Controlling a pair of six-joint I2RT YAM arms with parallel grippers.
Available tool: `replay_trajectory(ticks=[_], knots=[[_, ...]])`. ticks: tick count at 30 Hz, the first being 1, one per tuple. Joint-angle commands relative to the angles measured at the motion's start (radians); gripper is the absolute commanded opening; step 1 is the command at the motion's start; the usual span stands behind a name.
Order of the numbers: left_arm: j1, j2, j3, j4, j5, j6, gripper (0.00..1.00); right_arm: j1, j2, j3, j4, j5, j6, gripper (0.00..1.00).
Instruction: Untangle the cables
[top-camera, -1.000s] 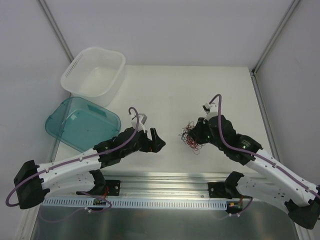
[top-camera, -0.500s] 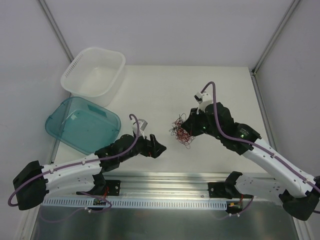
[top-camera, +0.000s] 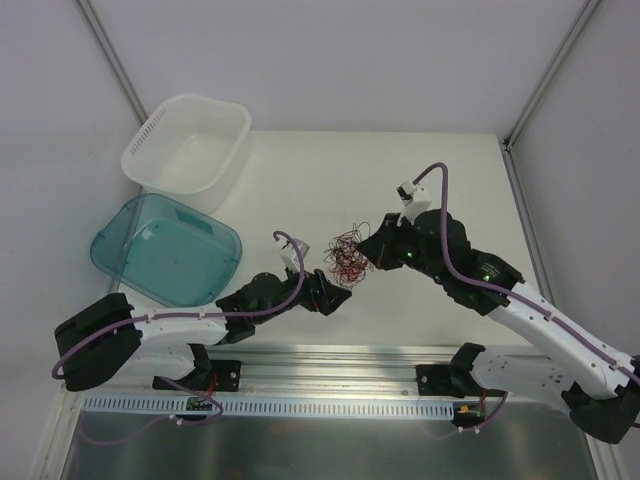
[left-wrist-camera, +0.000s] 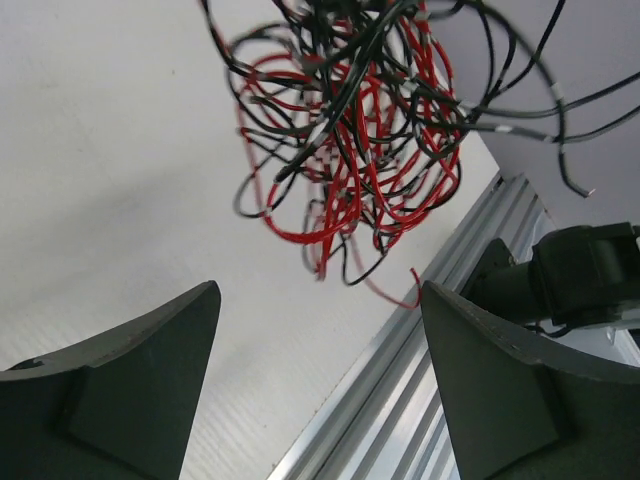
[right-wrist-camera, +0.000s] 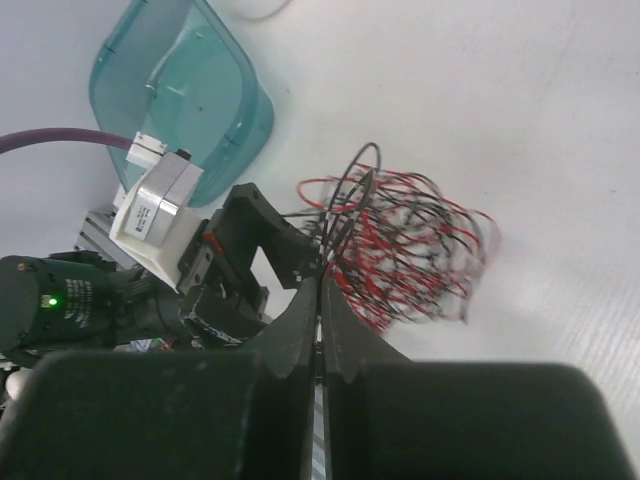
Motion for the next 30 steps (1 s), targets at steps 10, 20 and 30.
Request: replay_trajectory(ticks=[10,20,30], knots=[[-0.006,0.145,0.060,0.361,-0.056,-0.022,0.72,0.037,-0.055,-0.037,0.130,0.006,0.115,0.00],[-0.006,0.190,0.011,0.472,-0.080,-0.076,0.00,0.039,-0.082,-0.042,0.081,0.066,0.095,0.00],[-0.003,-0.031,0.167,-0.557,-0.488,0.024,0.00,-0.092,-0.229,0.030,-0.261,0.483,-0.121,0.01]])
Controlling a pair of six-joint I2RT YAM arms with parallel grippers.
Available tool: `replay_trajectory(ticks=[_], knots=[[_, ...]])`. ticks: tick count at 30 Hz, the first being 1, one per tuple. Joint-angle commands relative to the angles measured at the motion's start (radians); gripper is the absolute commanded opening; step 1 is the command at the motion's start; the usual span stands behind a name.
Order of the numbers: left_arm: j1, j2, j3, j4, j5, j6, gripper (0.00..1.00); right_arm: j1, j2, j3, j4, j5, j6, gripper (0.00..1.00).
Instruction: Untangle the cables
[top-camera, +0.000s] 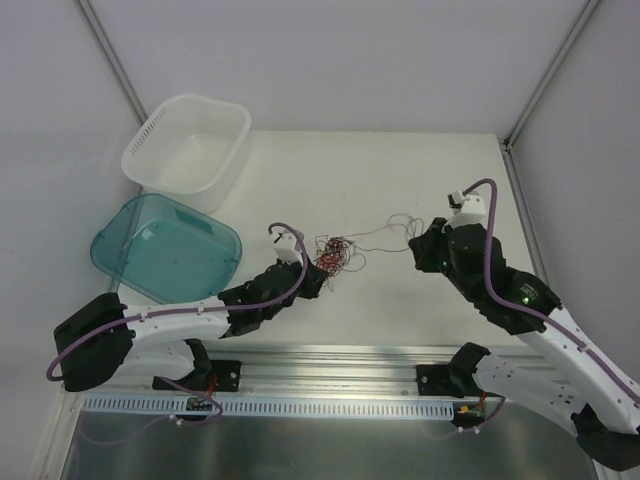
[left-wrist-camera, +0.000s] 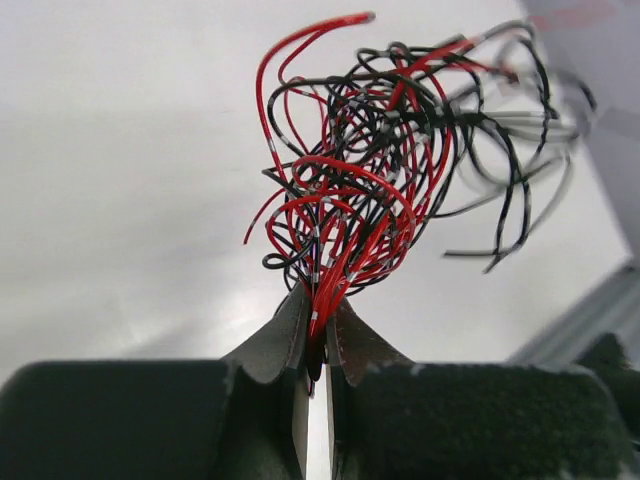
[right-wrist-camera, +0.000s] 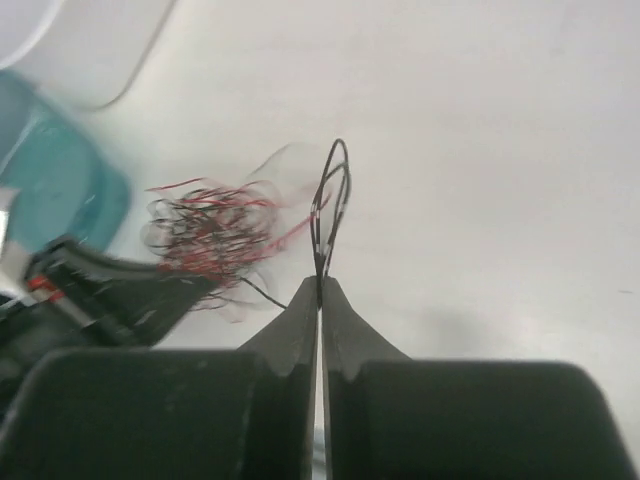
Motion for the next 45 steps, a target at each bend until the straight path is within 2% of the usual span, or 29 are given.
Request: replay_trajectory(ticks=[1,2,7,11,14,17,22,27,29,33,38,39,41,42,45], knots=[[-0.002,-0.076,0.084,-0.475,-0.261,0.054,0.00,-0.083,-0.069,0.074,-0.127,0.196,-0.124,0.00],[0.001,-0.087,0.104,-0.549,-0.279,0.063,0.00,-0.130,-0.072,0.084,-0.140,0.201,-0.135,0.01],[0.008,-0.148,0.127,-0.677,-0.362,0.093,0.00,-0.246,-0.071,0.086,-0.195,0.204,-0.157,0.01],[0.053,-0.133,0.155,-0.779,-0.332,0.053,0.00,-0.319,-0.089,0.035,-0.210,0.189,-0.123,0.01],[0.129,-0.081,0.196,-0.885,-0.274,-0.024,0.00,-0.374,-0.111,0.043,-0.213,0.181,-0.138,0.01],[0.168,-0.038,0.228,-0.905,-0.225,-0.016,0.00,-0.425,-0.100,0.112,-0.230,0.147,-0.178,0.01],[0.217,0.056,0.270,-0.924,-0.148,-0.007,0.00,-0.442,-0.054,0.265,-0.239,0.118,-0.256,0.01],[0.231,0.125,0.340,-0.930,-0.079,0.034,0.00,-0.445,0.039,0.520,-0.279,0.029,-0.338,0.01],[0.228,0.152,0.394,-0.922,-0.004,0.057,0.00,-0.445,0.059,0.529,-0.273,-0.050,-0.338,0.00],[0.161,0.192,0.472,-0.889,0.052,0.117,0.06,-0.445,0.053,0.421,-0.189,-0.207,-0.324,0.01],[0.124,0.205,0.508,-0.872,0.131,0.129,0.27,-0.444,0.061,0.318,-0.134,-0.460,-0.309,0.01],[0.120,0.188,0.503,-0.870,0.138,0.132,0.44,-0.444,0.064,0.301,-0.126,-0.489,-0.283,0.01],[0.116,0.150,0.489,-0.864,0.157,0.142,0.65,-0.439,0.066,0.247,-0.103,-0.543,-0.269,0.01],[0.113,0.133,0.483,-0.864,0.161,0.155,0.81,-0.441,0.066,0.230,-0.095,-0.557,-0.266,0.01],[0.102,0.050,0.458,-0.856,0.177,0.200,0.92,-0.435,0.064,0.172,-0.068,-0.607,-0.258,0.01]])
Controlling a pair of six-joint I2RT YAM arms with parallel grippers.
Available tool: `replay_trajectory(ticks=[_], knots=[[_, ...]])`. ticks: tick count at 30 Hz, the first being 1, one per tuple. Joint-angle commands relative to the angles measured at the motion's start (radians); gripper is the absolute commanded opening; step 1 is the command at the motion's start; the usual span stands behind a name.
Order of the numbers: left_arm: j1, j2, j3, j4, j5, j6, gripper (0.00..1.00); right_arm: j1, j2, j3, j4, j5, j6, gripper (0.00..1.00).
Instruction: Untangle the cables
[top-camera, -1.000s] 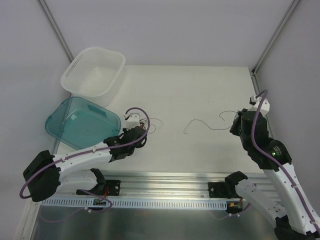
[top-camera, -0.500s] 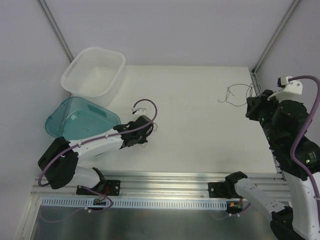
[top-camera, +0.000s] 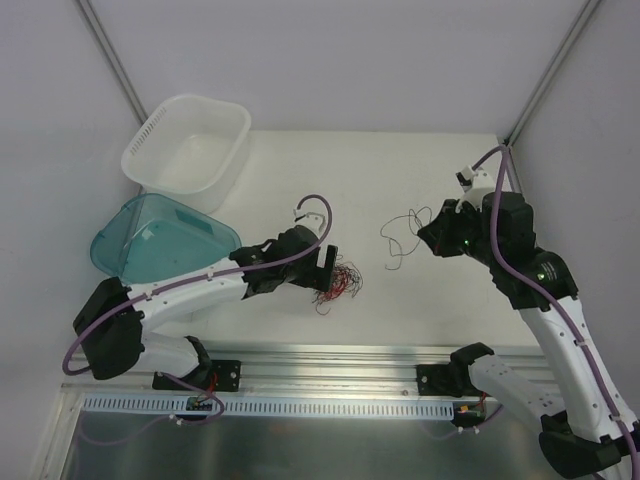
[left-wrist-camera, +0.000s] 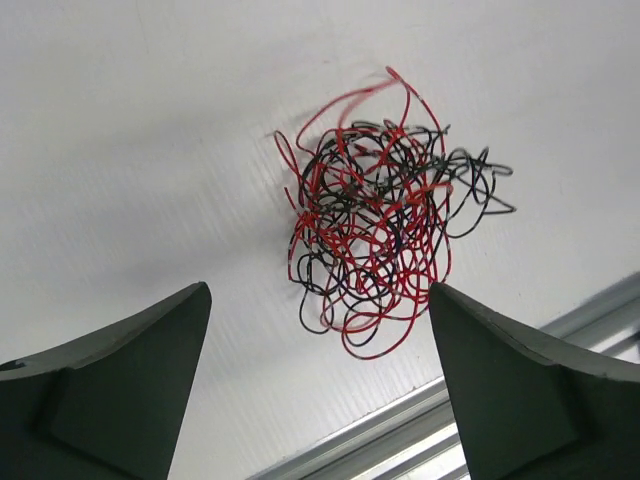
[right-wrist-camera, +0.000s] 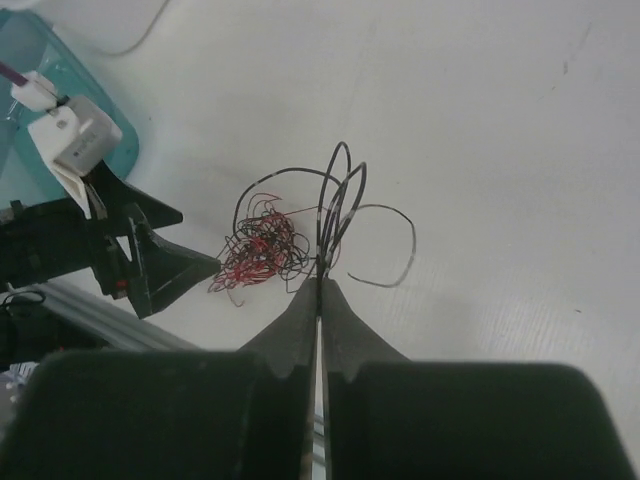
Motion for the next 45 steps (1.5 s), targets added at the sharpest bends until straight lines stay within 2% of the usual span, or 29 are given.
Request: replay_trajectory(ticks=[1,6,11,17,23,27,35,37,39,40,41,45], knots=[[-0.018,-0.128,-0.018,0.020,0.049,0.074,0.93,0.008,-0.014,-0.040,0.098,-0.149,0.027,0.01],[-0.064,-0.284,-0.038,0.107,0.117,0.198,0.94,0.033,-0.002,-0.085,0.144,-0.237,0.043,0.01],[-0.067,-0.384,-0.053,0.198,0.190,0.223,0.95,0.114,0.027,-0.079,0.173,-0.341,-0.018,0.01],[-0.067,-0.393,0.004,0.218,0.252,0.231,0.90,0.203,0.076,-0.074,0.178,-0.435,-0.113,0.01],[-0.067,-0.398,0.024,0.234,0.279,0.316,0.82,0.251,0.096,-0.072,0.164,-0.484,-0.175,0.01],[-0.064,-0.398,0.025,0.249,0.389,0.387,0.75,0.271,0.103,-0.076,0.147,-0.522,-0.209,0.01],[-0.026,-0.364,0.041,0.252,0.539,0.456,0.55,0.298,0.099,-0.079,0.123,-0.570,-0.279,0.01],[-0.023,-0.357,0.048,0.252,0.568,0.459,0.52,0.301,0.099,-0.082,0.109,-0.579,-0.288,0.01],[-0.023,-0.352,0.053,0.253,0.580,0.462,0.45,0.303,0.101,-0.088,0.106,-0.591,-0.296,0.00],[-0.023,-0.347,0.053,0.252,0.583,0.462,0.40,0.303,0.101,-0.094,0.107,-0.590,-0.296,0.01],[-0.023,-0.346,0.053,0.252,0.588,0.458,0.27,0.303,0.101,-0.097,0.110,-0.588,-0.296,0.01],[-0.021,-0.347,0.036,0.250,0.563,0.447,0.02,0.301,0.107,-0.111,0.112,-0.538,-0.293,0.01]])
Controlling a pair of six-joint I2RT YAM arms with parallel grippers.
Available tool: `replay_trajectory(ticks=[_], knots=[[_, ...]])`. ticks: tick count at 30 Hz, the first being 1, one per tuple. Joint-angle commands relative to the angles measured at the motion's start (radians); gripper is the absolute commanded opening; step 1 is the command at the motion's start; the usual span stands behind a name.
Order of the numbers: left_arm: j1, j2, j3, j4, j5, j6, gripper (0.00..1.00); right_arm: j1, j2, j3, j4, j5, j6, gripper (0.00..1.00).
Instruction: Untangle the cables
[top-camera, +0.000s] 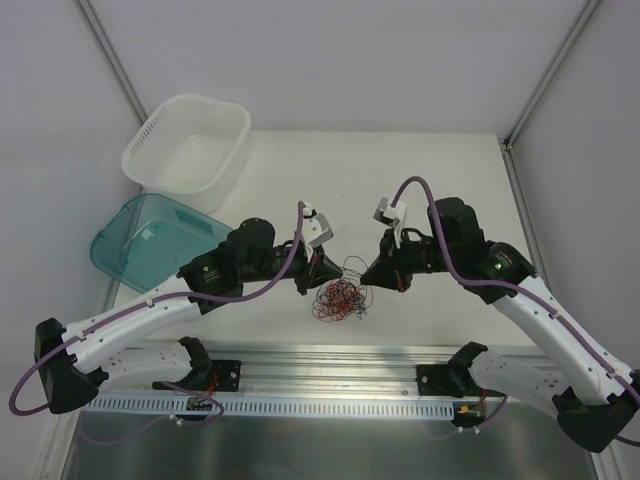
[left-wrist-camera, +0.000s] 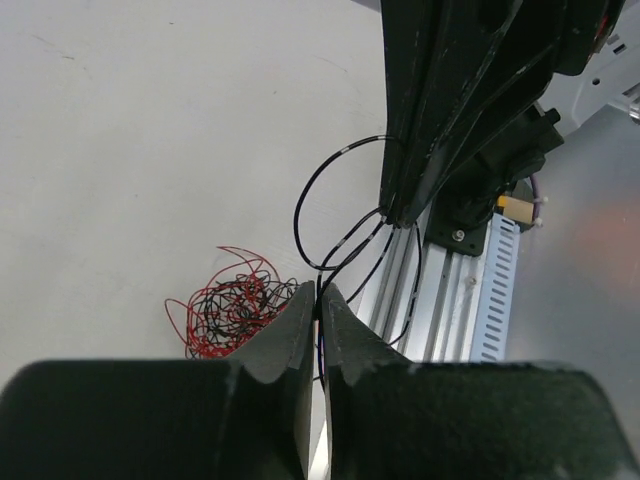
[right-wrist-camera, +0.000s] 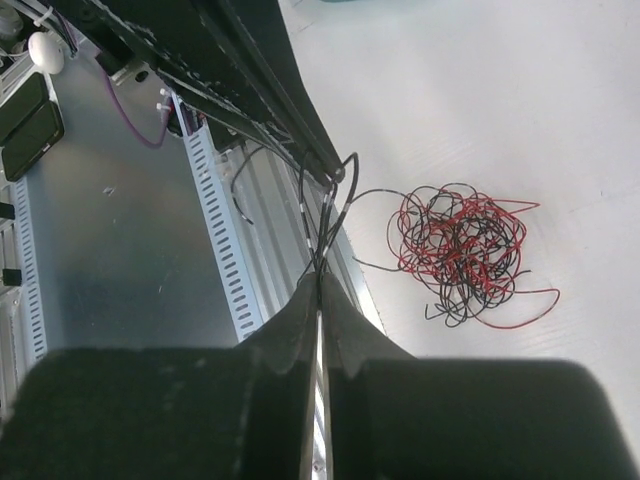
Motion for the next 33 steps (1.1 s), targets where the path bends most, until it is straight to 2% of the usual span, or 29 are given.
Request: replay_trajectory(ticks=[1,3,5,8,12,16,18,22,25,26,28,33], knots=[[0.007,-0.013,0.024,0.039,0.016,0.011,0.00,0.006,0.006,-0.015,0.011,0.014,-0.023,0.02],[0.007,-0.024,0.002,0.062,-0.014,0.005,0.00,0.006,0.003,-0.027,0.016,0.030,-0.014,0.23],[0.007,-0.038,-0.008,0.062,-0.024,0.005,0.00,0.006,-0.004,-0.038,0.032,0.016,0.006,0.48],[0.007,-0.044,-0.028,0.062,-0.038,0.004,0.00,0.006,-0.019,-0.043,0.072,-0.004,0.047,0.58],[0.007,-0.047,-0.044,0.064,-0.089,-0.007,0.00,0.005,-0.040,-0.035,0.095,0.063,0.079,0.61],[0.021,-0.038,-0.035,0.059,-0.301,-0.048,0.00,0.006,-0.076,-0.035,0.105,0.142,0.112,0.63],[0.052,-0.035,-0.013,0.055,-0.379,-0.088,0.00,0.005,-0.109,-0.037,0.099,0.168,0.121,0.69],[0.197,-0.021,0.057,0.021,-0.399,-0.163,0.00,0.005,-0.170,-0.038,0.047,0.223,0.118,0.81],[0.259,0.005,0.142,-0.026,-0.433,-0.164,0.00,0.005,-0.233,-0.046,0.005,0.249,0.118,0.92],[0.300,0.011,0.165,-0.037,-0.448,-0.161,0.00,0.005,-0.249,-0.053,-0.015,0.257,0.116,0.99],[0.345,0.039,0.237,-0.075,-0.481,-0.156,0.00,0.005,-0.275,-0.060,-0.038,0.284,0.109,1.00],[0.570,0.140,0.389,-0.122,-0.502,-0.182,0.00,0.005,-0.324,-0.076,-0.102,0.314,0.101,1.00]])
